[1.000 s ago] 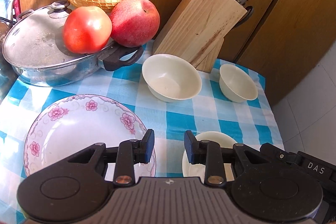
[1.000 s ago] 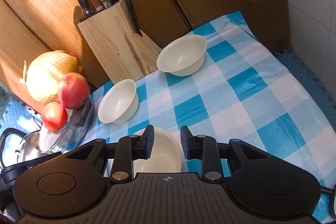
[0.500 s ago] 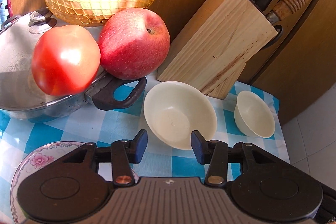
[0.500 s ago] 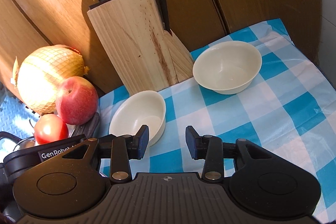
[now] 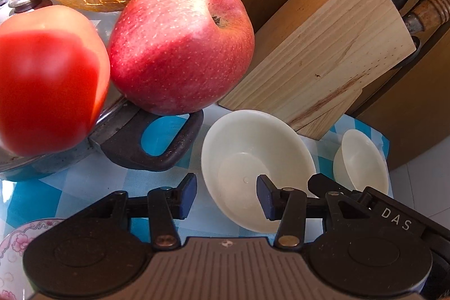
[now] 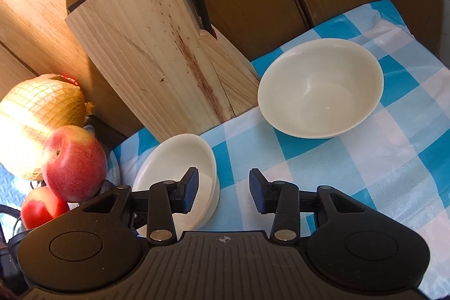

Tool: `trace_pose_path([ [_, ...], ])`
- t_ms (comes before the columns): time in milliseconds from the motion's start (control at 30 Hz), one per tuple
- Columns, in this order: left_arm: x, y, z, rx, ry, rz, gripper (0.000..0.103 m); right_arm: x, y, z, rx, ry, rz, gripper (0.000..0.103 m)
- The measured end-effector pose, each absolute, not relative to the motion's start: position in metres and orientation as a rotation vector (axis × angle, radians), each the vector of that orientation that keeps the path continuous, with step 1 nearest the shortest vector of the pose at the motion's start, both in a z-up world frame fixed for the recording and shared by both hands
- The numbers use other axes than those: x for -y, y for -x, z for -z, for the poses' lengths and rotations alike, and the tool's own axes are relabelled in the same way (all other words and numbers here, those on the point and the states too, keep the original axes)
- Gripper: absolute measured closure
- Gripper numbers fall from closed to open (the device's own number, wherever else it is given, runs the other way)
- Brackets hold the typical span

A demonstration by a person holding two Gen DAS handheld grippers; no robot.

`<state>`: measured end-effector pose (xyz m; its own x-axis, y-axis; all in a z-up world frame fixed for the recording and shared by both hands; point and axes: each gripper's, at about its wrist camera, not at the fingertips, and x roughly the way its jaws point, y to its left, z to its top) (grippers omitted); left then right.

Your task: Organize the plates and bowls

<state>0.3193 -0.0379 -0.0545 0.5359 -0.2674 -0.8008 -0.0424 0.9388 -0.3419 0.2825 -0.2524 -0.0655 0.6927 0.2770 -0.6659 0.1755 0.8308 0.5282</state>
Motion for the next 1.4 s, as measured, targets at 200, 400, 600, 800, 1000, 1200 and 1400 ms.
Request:
trace_pose_path([
  [200,0.042,-0.326,0.064,-1.02,0.333,0.125,0.063,0.247,-0.289,0.075,-0.85,-0.612,-0.086,0.079],
  [400,0.058,-0.326,0.061,-1.007,0.255,0.156,0.071,0.243,-0.289,0.075,-0.863,-0.594,-0.1,0.09],
  [600,0.067,-0.322,0.054,-0.99,0.217,0.185,0.074,0.241,-0.28,0.067,-0.854,-0.567,-0.1,0.09],
  [800,0.074,-0.311,0.04,-0.952,0.212,0.22,0.074,0.247,-0.265,0.056,-0.824,-0.561,-0.088,0.09],
  [1000,0.071,-0.294,0.024,-0.929,0.221,0.248,0.074,0.251,-0.246,0.042,-0.793,-0.557,-0.09,0.09],
  [1200,0.071,-0.271,0.013,-0.911,0.206,0.271,0.074,0.255,-0.225,0.029,-0.777,-0.538,-0.085,0.089],
  [1400,0.082,-0.25,0.004,-0.893,0.184,0.305,0.074,0.261,-0.198,0.018,-0.763,-0.536,-0.076,0.088],
])
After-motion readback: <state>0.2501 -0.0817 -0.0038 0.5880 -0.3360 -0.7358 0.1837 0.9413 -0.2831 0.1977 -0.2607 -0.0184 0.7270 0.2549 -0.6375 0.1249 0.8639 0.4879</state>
